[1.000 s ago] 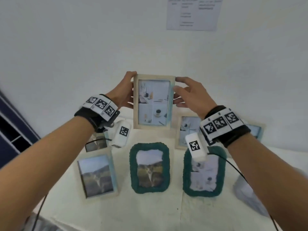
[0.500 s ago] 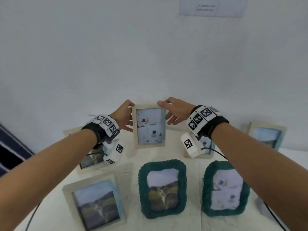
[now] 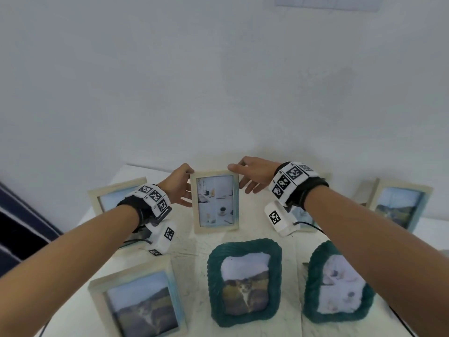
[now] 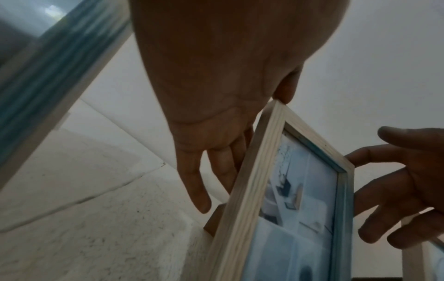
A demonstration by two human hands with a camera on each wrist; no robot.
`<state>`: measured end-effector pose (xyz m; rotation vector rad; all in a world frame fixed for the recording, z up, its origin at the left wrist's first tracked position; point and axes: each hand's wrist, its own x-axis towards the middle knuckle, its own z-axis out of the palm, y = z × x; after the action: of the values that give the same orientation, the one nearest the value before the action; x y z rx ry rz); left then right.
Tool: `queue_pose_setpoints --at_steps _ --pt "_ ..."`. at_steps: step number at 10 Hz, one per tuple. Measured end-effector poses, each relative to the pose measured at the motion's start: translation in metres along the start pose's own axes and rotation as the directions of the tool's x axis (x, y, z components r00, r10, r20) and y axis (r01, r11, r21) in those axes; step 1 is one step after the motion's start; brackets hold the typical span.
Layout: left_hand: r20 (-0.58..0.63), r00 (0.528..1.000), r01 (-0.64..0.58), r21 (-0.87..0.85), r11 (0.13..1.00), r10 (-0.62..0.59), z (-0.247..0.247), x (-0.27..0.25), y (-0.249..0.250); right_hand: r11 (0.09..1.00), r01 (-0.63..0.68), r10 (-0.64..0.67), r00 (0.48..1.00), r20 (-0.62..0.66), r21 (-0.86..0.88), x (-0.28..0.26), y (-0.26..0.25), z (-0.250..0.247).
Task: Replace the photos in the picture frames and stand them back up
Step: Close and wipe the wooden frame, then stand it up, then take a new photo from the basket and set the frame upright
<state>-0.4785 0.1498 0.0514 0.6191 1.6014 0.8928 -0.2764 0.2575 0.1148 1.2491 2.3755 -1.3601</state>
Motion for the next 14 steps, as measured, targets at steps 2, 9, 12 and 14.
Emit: queue_pose_setpoints --at_steps 2,9,12,14 --pt "-0.086 0.983 -0.147 0.141 0.979 0.160 -0.001 -0.002 0.015 0.999 -0.004 0.003 1.000 -0.015 -0.032 -0.002 0.005 -0.007" --pt "0.181 0.931 -0.306 0.861 0.406 0.317 0.183 0.022 0.100 0.933 -0.260 0.349 0.823 -0.448 0.250 -0.068 0.123 -0.122" --pt "0.170 0.929 -0.309 0.846 0.434 0.329 0.198 0.036 0.101 0.976 -0.183 0.216 0.883 -0.416 0.118 -0.072 0.131 -0.115" --pt "0.167 0.843 -0.452 0.736 0.504 0.512 0.193 0.001 0.136 0.952 0.116 0.052 0.850 -0.524 0.283 -0.111 0.128 -0.136"
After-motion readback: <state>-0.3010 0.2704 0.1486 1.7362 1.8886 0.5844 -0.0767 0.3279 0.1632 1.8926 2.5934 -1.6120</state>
